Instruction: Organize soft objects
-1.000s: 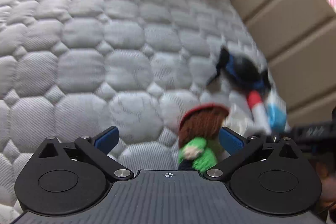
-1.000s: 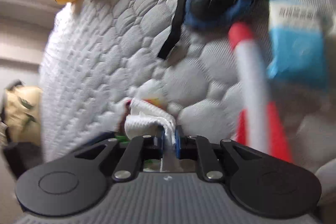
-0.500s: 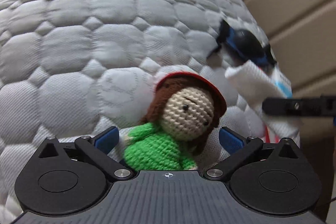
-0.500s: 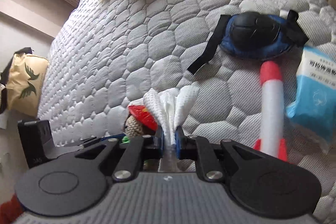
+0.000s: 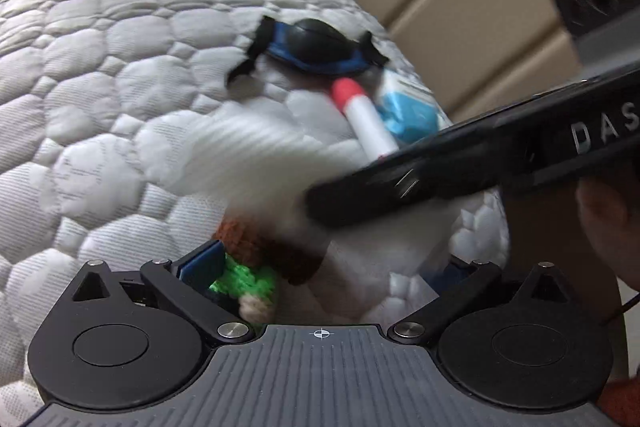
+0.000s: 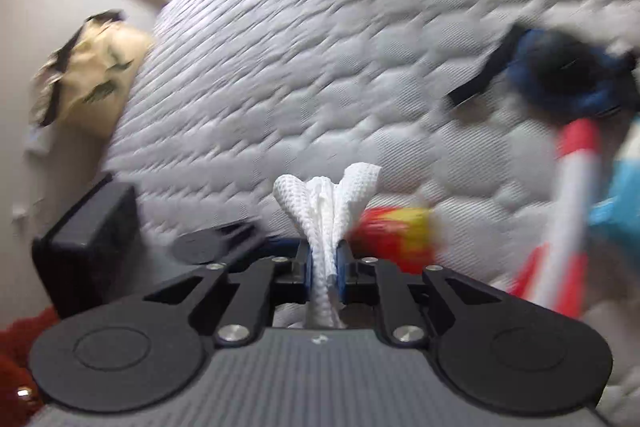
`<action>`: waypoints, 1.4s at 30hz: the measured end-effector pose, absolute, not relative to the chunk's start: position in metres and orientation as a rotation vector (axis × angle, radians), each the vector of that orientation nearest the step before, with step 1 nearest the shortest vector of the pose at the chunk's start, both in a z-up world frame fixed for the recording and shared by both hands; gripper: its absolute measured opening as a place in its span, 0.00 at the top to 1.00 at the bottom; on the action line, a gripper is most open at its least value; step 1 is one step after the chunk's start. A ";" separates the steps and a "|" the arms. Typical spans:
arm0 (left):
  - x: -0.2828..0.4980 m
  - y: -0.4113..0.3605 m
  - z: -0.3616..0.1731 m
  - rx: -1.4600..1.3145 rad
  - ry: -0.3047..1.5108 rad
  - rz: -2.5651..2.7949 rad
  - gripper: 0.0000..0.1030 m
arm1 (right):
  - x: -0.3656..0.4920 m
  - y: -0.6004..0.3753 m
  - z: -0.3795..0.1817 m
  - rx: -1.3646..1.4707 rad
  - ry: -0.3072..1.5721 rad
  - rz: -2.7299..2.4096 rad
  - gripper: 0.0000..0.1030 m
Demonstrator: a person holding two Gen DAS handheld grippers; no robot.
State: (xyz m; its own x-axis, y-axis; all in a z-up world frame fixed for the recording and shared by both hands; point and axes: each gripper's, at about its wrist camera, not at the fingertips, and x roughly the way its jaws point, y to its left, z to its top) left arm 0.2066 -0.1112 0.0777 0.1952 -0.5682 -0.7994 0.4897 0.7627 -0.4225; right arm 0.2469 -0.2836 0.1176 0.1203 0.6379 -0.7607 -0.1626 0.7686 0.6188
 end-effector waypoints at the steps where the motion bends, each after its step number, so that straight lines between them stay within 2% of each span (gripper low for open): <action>1: 0.205 -0.113 0.075 -0.061 1.176 -0.744 0.00 | 0.246 -0.279 0.112 0.441 1.359 0.615 0.86; 5: 0.202 -0.114 0.063 -0.007 1.262 -0.702 0.00 | 0.244 -0.262 0.088 0.463 1.474 0.625 0.86; 9: 0.206 -0.108 0.050 -0.086 1.305 -0.658 0.00 | 0.246 -0.294 0.091 0.511 1.458 0.486 0.82; 12: 0.208 -0.113 0.035 -0.140 1.340 -0.640 0.00 | 0.243 -0.315 0.094 0.514 1.467 0.425 0.84; 19: 0.208 -0.123 0.031 -0.104 1.327 -0.682 0.00 | 0.231 -0.332 0.115 0.501 1.405 0.411 0.84; 29: 0.210 -0.115 0.033 -0.102 1.340 -0.729 0.00 | 0.207 -0.346 0.115 0.400 1.433 0.333 0.87; 33: 0.218 -0.097 0.029 -0.236 1.371 -0.759 0.00 | 0.198 -0.341 0.096 0.318 1.509 0.341 0.87; 42: 0.231 -0.082 0.019 -0.461 1.384 -0.781 0.00 | 0.202 -0.306 0.037 0.425 1.527 0.333 0.86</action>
